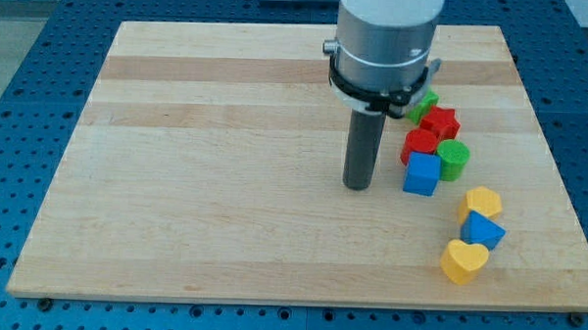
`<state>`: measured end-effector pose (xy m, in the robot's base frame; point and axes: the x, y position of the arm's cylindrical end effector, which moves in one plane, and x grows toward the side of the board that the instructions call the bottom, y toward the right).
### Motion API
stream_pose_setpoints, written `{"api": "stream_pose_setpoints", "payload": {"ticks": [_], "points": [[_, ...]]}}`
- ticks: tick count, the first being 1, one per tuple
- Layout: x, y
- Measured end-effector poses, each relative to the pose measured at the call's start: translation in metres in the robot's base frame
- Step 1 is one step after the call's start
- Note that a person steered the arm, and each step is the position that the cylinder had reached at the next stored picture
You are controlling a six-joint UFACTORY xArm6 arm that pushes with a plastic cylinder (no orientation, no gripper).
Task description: Point your arm towards the blue cube
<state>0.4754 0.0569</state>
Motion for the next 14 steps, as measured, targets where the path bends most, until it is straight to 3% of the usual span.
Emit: {"api": "stream_pose_setpoints", "payload": {"ticks": [2, 4, 7, 9, 10, 11, 13, 14], "points": [[-0.075, 0.019], [-0.088, 0.021], [-0.152, -0.026], [-0.154, -0.027], [-0.128, -0.027], [-0.074, -0.026], [-0.038, -0.026], [0.004, -0.016]]}}
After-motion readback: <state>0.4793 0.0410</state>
